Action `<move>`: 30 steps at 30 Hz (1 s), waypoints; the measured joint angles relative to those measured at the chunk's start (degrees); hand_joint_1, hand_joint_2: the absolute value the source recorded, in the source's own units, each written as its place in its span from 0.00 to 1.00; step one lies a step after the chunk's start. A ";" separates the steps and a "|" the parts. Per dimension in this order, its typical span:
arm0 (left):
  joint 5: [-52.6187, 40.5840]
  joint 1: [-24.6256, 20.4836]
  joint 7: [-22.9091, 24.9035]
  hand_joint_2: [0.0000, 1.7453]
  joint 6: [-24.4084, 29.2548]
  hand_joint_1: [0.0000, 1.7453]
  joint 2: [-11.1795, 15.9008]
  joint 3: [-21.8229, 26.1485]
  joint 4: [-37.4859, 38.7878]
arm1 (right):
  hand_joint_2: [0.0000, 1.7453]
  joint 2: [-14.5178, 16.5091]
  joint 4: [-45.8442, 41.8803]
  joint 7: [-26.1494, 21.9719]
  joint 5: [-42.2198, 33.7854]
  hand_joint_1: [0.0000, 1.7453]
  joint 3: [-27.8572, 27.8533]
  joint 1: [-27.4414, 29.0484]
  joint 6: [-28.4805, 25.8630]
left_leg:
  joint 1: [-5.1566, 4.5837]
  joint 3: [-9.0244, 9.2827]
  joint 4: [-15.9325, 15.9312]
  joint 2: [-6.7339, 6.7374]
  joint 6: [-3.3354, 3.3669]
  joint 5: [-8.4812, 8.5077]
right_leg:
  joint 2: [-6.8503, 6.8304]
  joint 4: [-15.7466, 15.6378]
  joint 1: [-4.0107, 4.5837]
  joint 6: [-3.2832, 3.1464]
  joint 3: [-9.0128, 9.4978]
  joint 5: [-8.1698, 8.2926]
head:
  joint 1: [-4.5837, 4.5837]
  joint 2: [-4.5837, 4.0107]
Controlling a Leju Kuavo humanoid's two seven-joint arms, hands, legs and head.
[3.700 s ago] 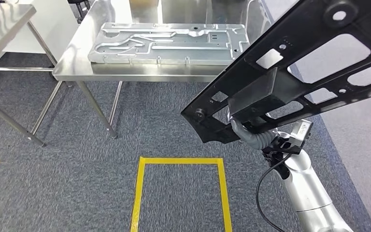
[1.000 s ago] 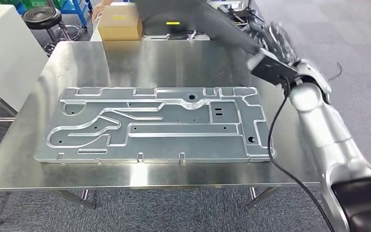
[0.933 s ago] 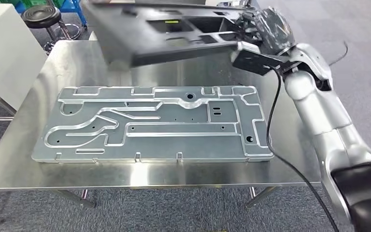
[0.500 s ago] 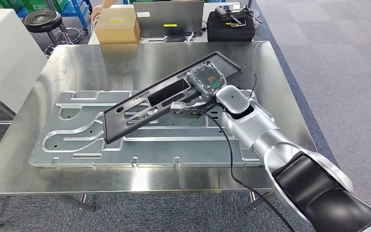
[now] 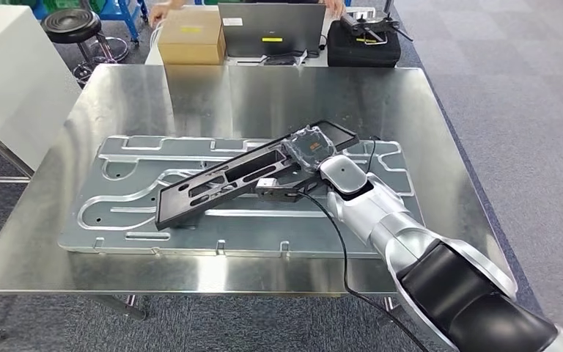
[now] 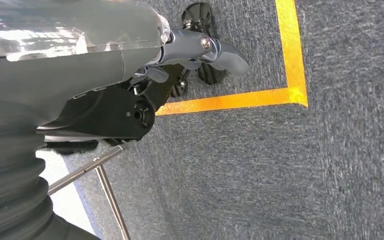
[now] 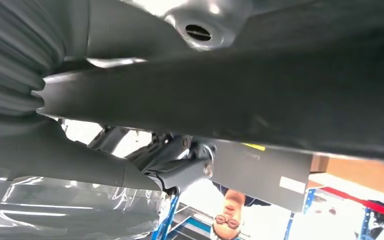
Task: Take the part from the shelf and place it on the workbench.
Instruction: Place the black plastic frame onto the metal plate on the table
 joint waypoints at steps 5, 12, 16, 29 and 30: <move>0.00 -0.08 -0.12 0.00 -0.36 0.00 0.07 -0.11 0.00 | 0.00 0.70 0.78 -0.49 -0.06 0.00 -0.45 -0.02 0.12 | 0.01 -0.15 0.86 0.22 -1.32 -1.11 | 0.03 -2.77 -0.10 -0.90 1.48 0.35 | 0.00 0.00; 0.00 0.12 0.43 0.00 -0.94 0.00 0.23 0.05 -0.01 | 0.00 1.96 1.51 -0.64 0.49 0.00 -0.90 -0.02 0.48 | 1.50 -6.07 13.25 0.42 -3.30 -5.14 | 0.03 -3.01 -0.67 -1.06 2.24 0.06 | 0.00 0.00; -0.01 0.12 0.46 0.00 -0.94 0.00 0.37 0.08 -0.01 | 0.00 2.12 1.65 -0.63 0.52 0.00 -1.10 -0.18 0.50 | 1.68 -0.25 1.06 0.45 -3.12 -0.14 | 0.21 -1.99 -0.79 0.26 2.11 -0.61 | 0.01 0.00; 0.01 0.24 3.18 0.00 0.73 0.00 0.34 0.82 -0.01 | 0.00 2.16 2.33 -0.89 1.08 0.00 -2.29 -0.22 1.09 | 0.75 0.11 0.06 0.16 -0.10 0.44 | 0.21 5.38 -0.65 0.74 -1.28 -2.67 | 0.01 0.00; 0.01 0.34 3.42 0.00 0.71 0.00 0.26 1.04 0.01 | 0.00 2.17 2.33 -0.88 1.13 0.00 -2.59 -0.34 1.22 | 0.60 0.01 0.15 0.08 -0.21 0.46 | 0.23 1.84 -0.42 0.31 0.37 -1.30 | 0.01 0.00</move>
